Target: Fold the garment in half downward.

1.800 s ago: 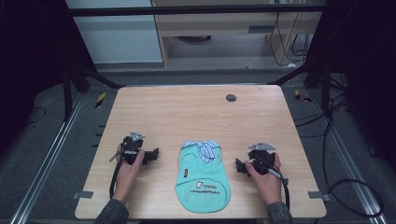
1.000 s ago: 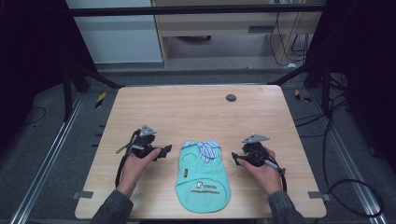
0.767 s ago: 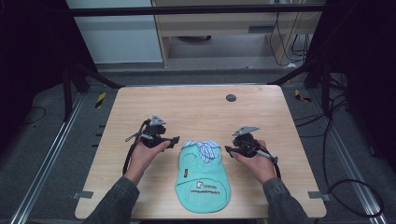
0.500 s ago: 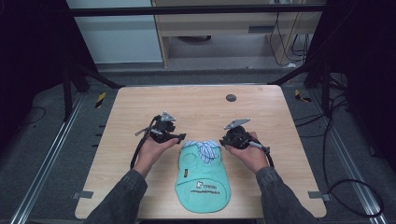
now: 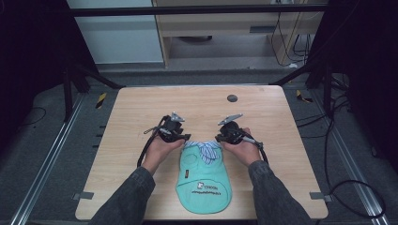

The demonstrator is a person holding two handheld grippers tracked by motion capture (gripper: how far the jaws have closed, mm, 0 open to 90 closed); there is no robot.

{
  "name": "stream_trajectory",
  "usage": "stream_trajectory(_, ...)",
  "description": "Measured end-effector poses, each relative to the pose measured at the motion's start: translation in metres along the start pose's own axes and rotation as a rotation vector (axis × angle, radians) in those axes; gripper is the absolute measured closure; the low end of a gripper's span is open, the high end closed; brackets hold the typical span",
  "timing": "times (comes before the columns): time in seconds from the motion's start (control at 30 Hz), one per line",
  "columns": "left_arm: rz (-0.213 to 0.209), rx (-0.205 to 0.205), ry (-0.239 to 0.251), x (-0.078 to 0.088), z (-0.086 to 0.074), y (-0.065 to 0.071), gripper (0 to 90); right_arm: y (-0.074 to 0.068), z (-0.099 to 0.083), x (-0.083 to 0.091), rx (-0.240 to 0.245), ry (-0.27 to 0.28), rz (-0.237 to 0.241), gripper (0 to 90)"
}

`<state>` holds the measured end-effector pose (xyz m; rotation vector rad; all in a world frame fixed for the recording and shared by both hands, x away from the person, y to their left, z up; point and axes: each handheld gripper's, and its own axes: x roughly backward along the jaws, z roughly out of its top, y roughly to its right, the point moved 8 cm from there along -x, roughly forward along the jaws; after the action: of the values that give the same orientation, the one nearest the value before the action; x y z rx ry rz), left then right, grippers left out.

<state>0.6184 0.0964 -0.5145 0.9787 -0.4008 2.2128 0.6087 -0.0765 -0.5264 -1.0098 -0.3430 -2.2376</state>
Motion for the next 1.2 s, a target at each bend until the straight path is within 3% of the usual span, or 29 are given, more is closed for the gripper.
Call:
stream_trajectory(0.3, 0.01, 0.006, -0.035, -0.011, -0.011, -0.002, 50.1, -0.002, -0.002, -0.013, -0.018, -0.018, 0.01, 74.0)
stream_trajectory(0.43, -0.011, 0.026, -0.056, -0.017, -0.021, -0.004, 47.3, -0.005, -0.005, -0.017, -0.019, -0.027, 0.019, 71.0)
stream_trajectory(0.83, -0.041, 0.033, -0.075, -0.022, -0.025, 0.002, 41.0, -0.008, -0.014, -0.02, -0.047, -0.04, 0.029, 62.9)
stream_trajectory(0.97, -0.058, 0.035, -0.075, -0.023, -0.026, 0.004, 43.7, -0.008, -0.015, -0.02, -0.036, -0.034, 0.027, 62.8)
stream_trajectory(1.07, -0.094, 0.016, -0.08, -0.022, -0.025, 0.01, 57.9, -0.011, -0.016, -0.019, -0.01, -0.047, 0.041, 70.6)
stream_trajectory(1.2, -0.123, 0.007, -0.078, -0.022, -0.025, 0.017, 76.7, -0.016, -0.017, -0.017, -0.01, -0.053, 0.065, 81.8)
